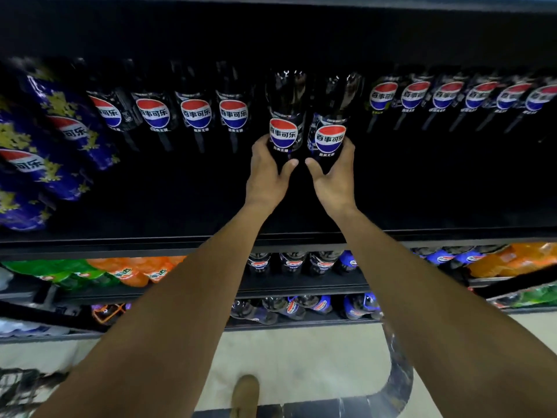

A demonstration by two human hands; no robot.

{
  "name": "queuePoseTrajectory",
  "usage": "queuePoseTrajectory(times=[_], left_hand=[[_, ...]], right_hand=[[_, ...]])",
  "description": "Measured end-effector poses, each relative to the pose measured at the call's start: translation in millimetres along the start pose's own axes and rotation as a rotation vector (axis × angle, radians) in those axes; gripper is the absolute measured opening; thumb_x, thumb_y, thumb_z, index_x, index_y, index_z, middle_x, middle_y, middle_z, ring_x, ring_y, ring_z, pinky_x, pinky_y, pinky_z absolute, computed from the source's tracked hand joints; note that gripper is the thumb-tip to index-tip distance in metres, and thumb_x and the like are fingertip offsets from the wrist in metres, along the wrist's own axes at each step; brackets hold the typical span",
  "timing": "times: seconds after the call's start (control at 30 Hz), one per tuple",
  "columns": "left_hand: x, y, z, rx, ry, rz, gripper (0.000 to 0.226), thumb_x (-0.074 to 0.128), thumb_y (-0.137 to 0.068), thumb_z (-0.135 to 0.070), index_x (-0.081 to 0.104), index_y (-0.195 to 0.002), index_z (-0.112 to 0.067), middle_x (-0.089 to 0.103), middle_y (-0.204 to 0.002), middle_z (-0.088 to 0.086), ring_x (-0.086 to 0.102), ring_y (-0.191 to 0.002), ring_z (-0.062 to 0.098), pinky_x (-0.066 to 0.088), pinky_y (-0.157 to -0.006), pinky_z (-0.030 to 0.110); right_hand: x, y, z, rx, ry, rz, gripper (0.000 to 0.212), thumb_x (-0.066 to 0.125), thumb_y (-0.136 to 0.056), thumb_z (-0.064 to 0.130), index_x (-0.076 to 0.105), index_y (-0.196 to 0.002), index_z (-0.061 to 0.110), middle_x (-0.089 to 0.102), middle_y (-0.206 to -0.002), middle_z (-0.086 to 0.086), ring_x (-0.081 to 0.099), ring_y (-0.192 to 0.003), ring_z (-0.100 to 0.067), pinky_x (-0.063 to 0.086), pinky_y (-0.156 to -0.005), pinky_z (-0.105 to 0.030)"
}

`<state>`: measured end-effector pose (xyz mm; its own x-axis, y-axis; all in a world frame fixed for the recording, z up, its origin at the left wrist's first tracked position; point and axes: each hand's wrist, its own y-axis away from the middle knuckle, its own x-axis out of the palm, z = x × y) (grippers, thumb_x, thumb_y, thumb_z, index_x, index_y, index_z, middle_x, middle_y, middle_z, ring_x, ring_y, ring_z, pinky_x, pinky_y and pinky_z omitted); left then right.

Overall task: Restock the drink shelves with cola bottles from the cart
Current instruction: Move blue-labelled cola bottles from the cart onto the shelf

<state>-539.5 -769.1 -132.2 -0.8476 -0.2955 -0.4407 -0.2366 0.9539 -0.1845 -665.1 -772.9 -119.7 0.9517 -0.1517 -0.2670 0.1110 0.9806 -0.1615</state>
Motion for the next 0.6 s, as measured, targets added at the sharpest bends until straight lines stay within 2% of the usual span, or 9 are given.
queuePoseTrajectory(times=[0.17,0.27,0.37,0.47,0.6], left_hand=[[4.0,-21.3,3.3,0.047,-0.018,-0.029,0.068,0.06,-0.094,-0.027,0.02,-0.147,-0.011,0.03,-0.149,0.003,0.031,-0.137,0.016,0.034,-0.096,0.027],[9.8,-23.8,2.0,0.072,-0.104,-0.121,0.068,0.059,-0.094,-0.031,0.022,-0.146,-0.007,0.032,-0.147,0.007,0.032,-0.135,0.019,0.04,-0.094,0.03],[12.3,-23.4,1.2,0.117,-0.177,-0.194,0.067,0.06,-0.093,-0.031,0.026,-0.144,-0.002,0.034,-0.143,0.012,0.038,-0.131,0.023,0.047,-0.097,0.037],[11.5,-22.5,-0.9,0.131,-0.278,-0.239,0.067,0.061,-0.093,-0.035,0.03,-0.142,-0.002,0.037,-0.14,0.012,0.048,-0.122,0.024,0.051,-0.089,0.039],[12.6,-23.5,-0.8,0.139,-0.498,-0.299,0.071,0.057,-0.092,-0.045,0.033,-0.142,-0.001,0.043,-0.137,0.013,0.055,-0.111,0.026,0.044,-0.09,0.034]], right_hand=[[9.7,-24.2,-5.3,-0.02,-0.024,-0.01,0.073,0.068,-0.088,0.009,0.025,-0.146,0.012,0.04,-0.144,-0.003,0.037,-0.134,-0.012,0.031,-0.115,-0.033],[17.1,-35.4,-9.1,-0.042,-0.023,-0.026,0.073,0.069,-0.087,0.01,0.026,-0.146,0.009,0.041,-0.143,-0.006,0.038,-0.134,-0.015,0.031,-0.115,-0.033],[24.7,-45.8,-13.9,-0.052,-0.024,-0.03,0.073,0.07,-0.087,0.013,0.026,-0.146,0.01,0.041,-0.144,-0.005,0.036,-0.135,-0.017,0.031,-0.114,-0.032],[29.0,-52.1,-18.2,-0.062,-0.025,-0.051,0.072,0.069,-0.087,0.017,0.028,-0.146,0.012,0.041,-0.144,-0.002,0.036,-0.135,-0.016,0.03,-0.109,-0.025],[31.4,-54.1,-24.2,-0.085,0.011,-0.07,0.074,0.069,-0.087,0.023,0.027,-0.147,0.013,0.04,-0.145,-0.001,0.035,-0.136,-0.016,0.028,-0.103,-0.022]])
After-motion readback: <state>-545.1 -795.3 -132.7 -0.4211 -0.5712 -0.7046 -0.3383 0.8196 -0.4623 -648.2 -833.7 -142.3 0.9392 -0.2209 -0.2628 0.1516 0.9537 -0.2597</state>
